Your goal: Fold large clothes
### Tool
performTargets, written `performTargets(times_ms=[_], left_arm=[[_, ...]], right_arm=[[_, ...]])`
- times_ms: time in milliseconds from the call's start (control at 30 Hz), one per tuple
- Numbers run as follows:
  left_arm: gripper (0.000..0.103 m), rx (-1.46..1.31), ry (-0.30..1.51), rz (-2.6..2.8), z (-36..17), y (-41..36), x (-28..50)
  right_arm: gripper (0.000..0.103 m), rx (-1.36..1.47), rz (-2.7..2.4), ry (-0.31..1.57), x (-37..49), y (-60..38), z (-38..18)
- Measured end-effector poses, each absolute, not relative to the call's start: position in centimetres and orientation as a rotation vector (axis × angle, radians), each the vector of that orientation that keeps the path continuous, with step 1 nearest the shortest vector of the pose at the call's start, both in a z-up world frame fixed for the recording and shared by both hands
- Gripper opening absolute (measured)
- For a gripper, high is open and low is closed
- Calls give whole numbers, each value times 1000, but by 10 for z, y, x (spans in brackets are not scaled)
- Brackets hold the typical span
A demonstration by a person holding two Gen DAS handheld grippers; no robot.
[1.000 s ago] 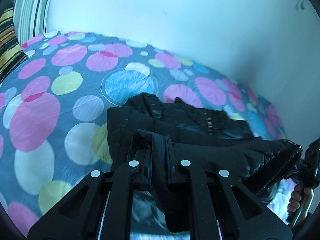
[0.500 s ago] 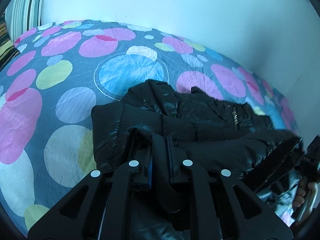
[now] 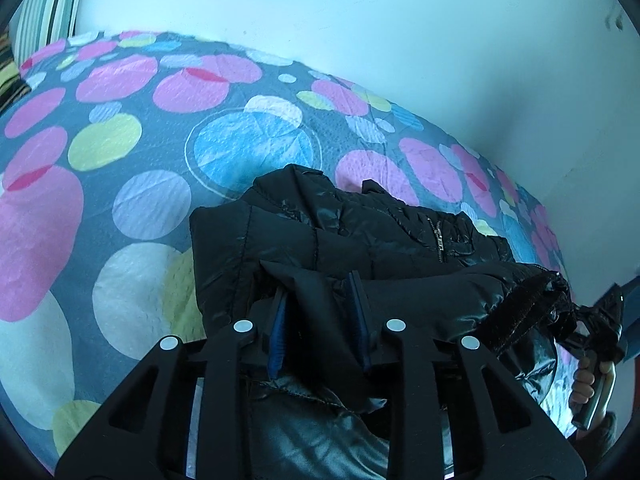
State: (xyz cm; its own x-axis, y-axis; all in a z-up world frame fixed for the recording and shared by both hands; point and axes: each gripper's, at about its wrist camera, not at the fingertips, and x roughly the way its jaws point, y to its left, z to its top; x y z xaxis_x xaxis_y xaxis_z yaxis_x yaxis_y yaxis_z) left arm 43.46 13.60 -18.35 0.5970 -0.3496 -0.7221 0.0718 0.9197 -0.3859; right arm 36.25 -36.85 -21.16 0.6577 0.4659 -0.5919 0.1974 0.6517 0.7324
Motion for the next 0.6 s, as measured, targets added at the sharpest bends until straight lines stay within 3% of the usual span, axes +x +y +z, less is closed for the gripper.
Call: performTargets(times_ms=[167,267,367,433,467,600], left_arm=[[32,-367,908,-249,-185,137,439],[36,-399,911,-252,-184,137,441],[39,-416,913,-262,-181,139,441],[50,-425,902,-259,-175,143,440],[70,-419,874,-226,-170,147,438],[74,-418,794,-182,-151,163,432]], right_arm=[[53,820,148,852,348,-370,-201],[42,735,154,836,340,-355,-191],[39,681,154,818,331,-343,-187],[39,639,157,820,329,-335,-185],[38,611,156,821,329,-331,-183],[38,573,168,824,340,-322,-183]])
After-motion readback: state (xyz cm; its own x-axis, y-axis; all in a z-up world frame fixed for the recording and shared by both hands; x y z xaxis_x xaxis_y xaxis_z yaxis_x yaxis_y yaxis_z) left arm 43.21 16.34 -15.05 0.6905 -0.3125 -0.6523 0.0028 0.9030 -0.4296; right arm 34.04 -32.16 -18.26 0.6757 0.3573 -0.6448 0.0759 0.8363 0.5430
